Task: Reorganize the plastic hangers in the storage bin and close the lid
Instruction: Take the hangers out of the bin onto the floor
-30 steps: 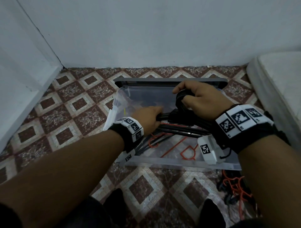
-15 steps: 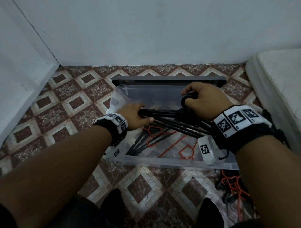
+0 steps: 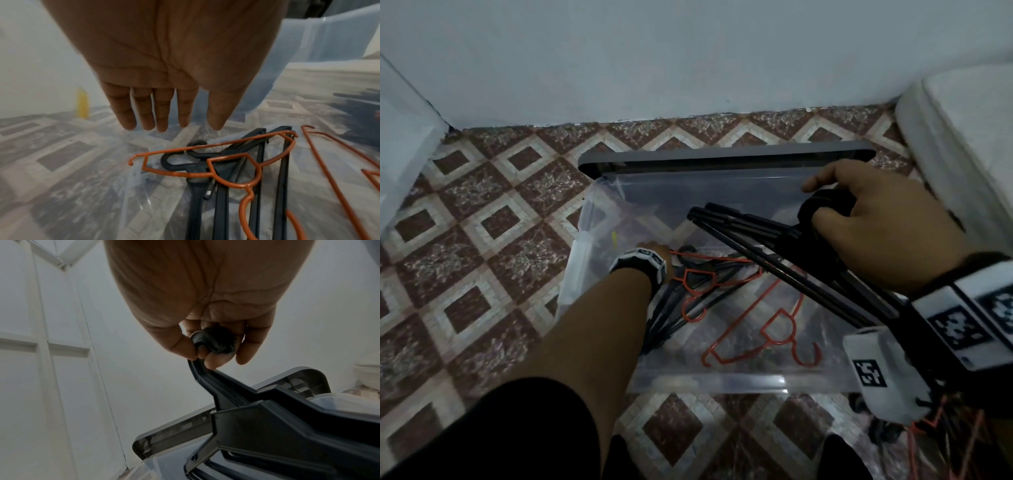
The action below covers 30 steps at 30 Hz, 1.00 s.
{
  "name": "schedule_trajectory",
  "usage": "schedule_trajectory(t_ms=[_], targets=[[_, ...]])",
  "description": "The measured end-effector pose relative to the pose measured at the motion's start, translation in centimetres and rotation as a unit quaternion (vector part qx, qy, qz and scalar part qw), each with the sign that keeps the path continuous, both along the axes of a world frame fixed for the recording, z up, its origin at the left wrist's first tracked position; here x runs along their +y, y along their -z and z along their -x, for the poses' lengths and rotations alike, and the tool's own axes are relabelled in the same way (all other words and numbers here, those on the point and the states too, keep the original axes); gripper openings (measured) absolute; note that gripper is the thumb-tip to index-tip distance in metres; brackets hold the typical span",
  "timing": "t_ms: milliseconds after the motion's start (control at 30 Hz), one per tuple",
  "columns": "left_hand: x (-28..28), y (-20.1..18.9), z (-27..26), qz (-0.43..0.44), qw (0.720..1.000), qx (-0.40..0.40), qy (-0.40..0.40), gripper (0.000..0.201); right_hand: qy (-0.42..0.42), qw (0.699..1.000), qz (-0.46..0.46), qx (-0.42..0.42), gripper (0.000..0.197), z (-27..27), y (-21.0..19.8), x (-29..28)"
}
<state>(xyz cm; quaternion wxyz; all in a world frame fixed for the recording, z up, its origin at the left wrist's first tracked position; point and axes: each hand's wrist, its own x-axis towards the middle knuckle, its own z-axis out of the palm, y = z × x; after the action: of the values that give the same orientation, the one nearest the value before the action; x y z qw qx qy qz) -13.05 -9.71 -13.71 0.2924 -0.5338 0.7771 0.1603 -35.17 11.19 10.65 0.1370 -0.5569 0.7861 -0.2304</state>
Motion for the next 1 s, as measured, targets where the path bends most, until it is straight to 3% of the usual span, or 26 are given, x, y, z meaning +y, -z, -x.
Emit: schedule_trajectory(t_ms=[167,300,400,467,633,700,833,1000], targets=[[-1.3,4.0,2.7,0.035,0.997,0.053,0.033,0.061,0.008,1.0,0.003,-0.026,0.022,0.1,0.8,-0.5],[-2.0,6.4,3.5,0.003,0.998,0.052,0.03,0.081,0.015,0.998,0.014,-0.061,0.023,0.0,1.9,-0.4],[-1.8,7.5,3.0,0.022,0.998,0.055,0.034,0.069,0.012,0.998,0.02,-0.054,0.035,0.0,2.2,-0.6],[-1.9,7.4,2.6,0.017,0.998,0.048,0.038,0.061,0.018,0.998,0.027,-0.061,0.037,-0.1,1.9,-0.6],[-1.3,6.7,1.7,-0.001,0.995,0.025,0.095,0.066,0.012,0.998,0.026,-0.058,0.025,-0.8,1.2,-0.5],[-1.0,6.3,1.5,-0.016,0.996,0.035,0.081,0.066,0.011,0.999,0.022,-0.047,0.028,-1.0,0.9,-0.2],[0.1,5.7,0.9,-0.042,0.997,0.022,0.061,0.087,0.007,0.999,0.008,-0.04,0.03,-1.0,0.9,0.0],[1.7,5.3,0.2,-0.068,0.994,-0.006,0.086,0.068,0.001,0.999,0.018,-0.043,0.027,-1.0,0.8,0.3]])
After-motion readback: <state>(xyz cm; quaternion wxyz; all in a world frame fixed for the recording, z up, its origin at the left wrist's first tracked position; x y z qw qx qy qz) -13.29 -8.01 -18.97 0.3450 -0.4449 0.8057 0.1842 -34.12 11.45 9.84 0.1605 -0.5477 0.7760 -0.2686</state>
